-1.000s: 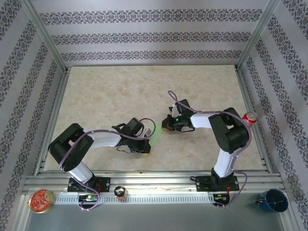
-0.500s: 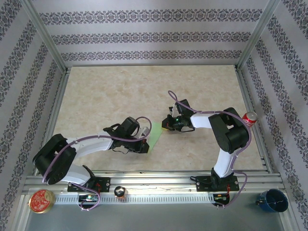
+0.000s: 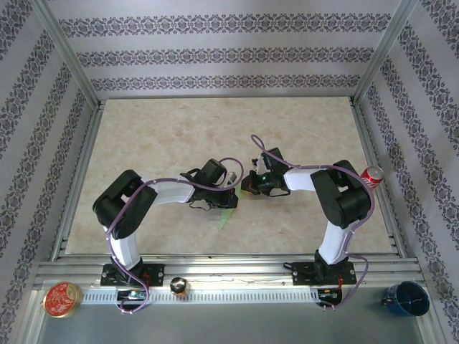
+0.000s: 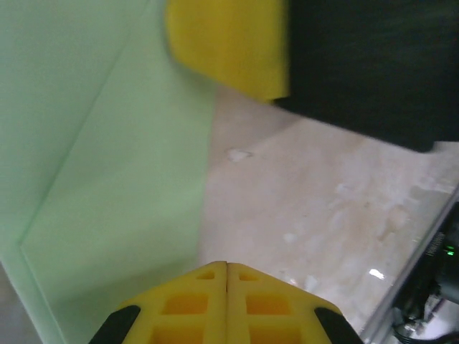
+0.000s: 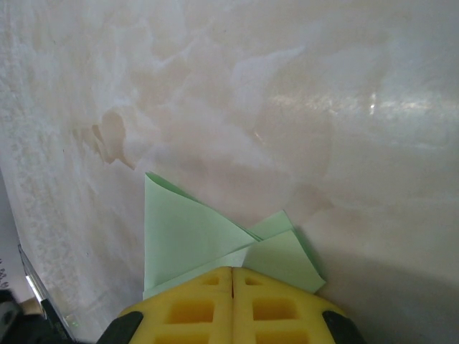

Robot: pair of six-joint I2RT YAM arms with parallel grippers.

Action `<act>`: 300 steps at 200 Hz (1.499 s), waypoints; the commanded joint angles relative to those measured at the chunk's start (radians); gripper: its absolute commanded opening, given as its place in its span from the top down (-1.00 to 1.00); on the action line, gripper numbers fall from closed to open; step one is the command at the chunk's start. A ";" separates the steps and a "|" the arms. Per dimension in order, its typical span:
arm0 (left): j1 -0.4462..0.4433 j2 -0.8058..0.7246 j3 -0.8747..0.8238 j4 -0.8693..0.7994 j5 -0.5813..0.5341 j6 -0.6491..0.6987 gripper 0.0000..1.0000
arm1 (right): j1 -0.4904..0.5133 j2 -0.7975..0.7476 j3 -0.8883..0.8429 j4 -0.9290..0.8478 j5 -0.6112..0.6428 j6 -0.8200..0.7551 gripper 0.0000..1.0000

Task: Fold a paper plane with a square sheet of paper (pick it up from the middle)
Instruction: Fold the wing for the fifth time at the center of the table.

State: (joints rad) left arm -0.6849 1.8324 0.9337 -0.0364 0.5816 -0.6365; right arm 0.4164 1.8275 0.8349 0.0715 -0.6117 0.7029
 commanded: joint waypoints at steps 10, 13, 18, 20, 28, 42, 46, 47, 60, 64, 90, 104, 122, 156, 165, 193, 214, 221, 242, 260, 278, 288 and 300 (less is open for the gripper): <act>0.008 0.018 -0.032 -0.002 -0.025 0.009 1.00 | -0.009 0.021 0.002 -0.060 0.038 -0.034 0.95; 0.008 0.015 -0.040 0.001 -0.025 0.008 1.00 | -0.012 0.016 0.001 -0.060 0.036 -0.034 0.95; 0.008 0.012 -0.051 0.006 -0.022 0.008 1.00 | -0.018 0.008 0.000 -0.056 0.031 -0.032 0.94; 0.008 0.011 -0.055 0.008 -0.022 0.008 1.00 | -0.020 0.004 -0.001 -0.054 0.029 -0.030 0.94; 0.008 0.004 -0.071 0.011 -0.022 0.008 1.00 | -0.027 -0.017 -0.007 -0.037 0.017 -0.021 0.94; 0.008 -0.005 -0.093 0.021 -0.023 0.005 1.00 | -0.033 -0.057 -0.015 -0.015 0.009 -0.013 0.92; 0.008 -0.005 -0.098 0.027 -0.023 0.002 1.00 | -0.033 -0.066 -0.014 -0.013 0.008 -0.017 0.91; 0.008 -0.005 -0.099 0.028 -0.022 0.001 1.00 | -0.032 -0.069 -0.014 -0.013 0.008 -0.018 0.90; 0.008 -0.005 -0.112 0.044 -0.017 -0.009 1.00 | -0.028 -0.083 -0.013 -0.015 0.013 -0.025 0.88; 0.008 -0.004 -0.113 0.047 -0.015 -0.011 1.00 | -0.028 -0.084 -0.015 -0.011 0.012 -0.025 0.88; 0.008 -0.002 -0.113 0.049 -0.008 -0.011 1.00 | 0.000 -0.063 -0.020 0.029 -0.020 -0.023 0.88; 0.008 -0.002 -0.109 0.047 -0.009 -0.009 1.00 | 0.019 -0.032 -0.007 0.021 -0.040 -0.030 0.88; 0.008 -0.003 -0.106 0.044 -0.008 -0.010 1.00 | 0.022 0.003 -0.017 0.005 0.003 -0.021 0.89; 0.008 -0.009 -0.111 0.053 -0.005 -0.021 1.00 | -0.033 0.037 -0.033 0.013 0.037 -0.017 0.91; 0.008 -0.013 -0.117 0.061 -0.005 -0.025 1.00 | -0.047 0.039 -0.021 -0.004 0.046 -0.023 0.90; 0.008 -0.012 -0.131 0.104 0.007 -0.049 1.00 | -0.081 0.030 0.013 -0.037 0.076 -0.042 0.90; 0.008 -0.009 -0.133 0.122 0.017 -0.065 1.00 | -0.095 -0.005 0.006 -0.021 0.066 -0.032 0.89; 0.008 -0.010 -0.131 0.122 0.020 -0.067 1.00 | -0.094 -0.022 0.002 -0.017 0.063 -0.027 0.89; 0.008 -0.023 -0.130 0.122 0.015 -0.072 1.00 | -0.081 -0.089 -0.022 -0.007 0.062 -0.013 0.85; 0.008 -0.033 -0.123 0.114 0.011 -0.070 1.00 | -0.070 -0.142 -0.049 -0.012 0.076 -0.008 0.82; 0.008 -0.042 -0.114 0.109 0.008 -0.071 1.00 | -0.065 -0.188 -0.083 -0.011 0.087 0.003 0.78; 0.008 -0.045 -0.110 0.111 0.011 -0.075 1.00 | -0.062 -0.209 -0.100 -0.012 0.090 0.007 0.77; 0.008 -0.048 -0.102 0.112 0.011 -0.075 1.00 | -0.056 -0.231 -0.120 -0.008 0.090 0.017 0.74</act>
State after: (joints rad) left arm -0.6804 1.8091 0.8307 0.1204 0.6010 -0.6979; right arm 0.3431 1.6382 0.7601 0.0750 -0.5503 0.7044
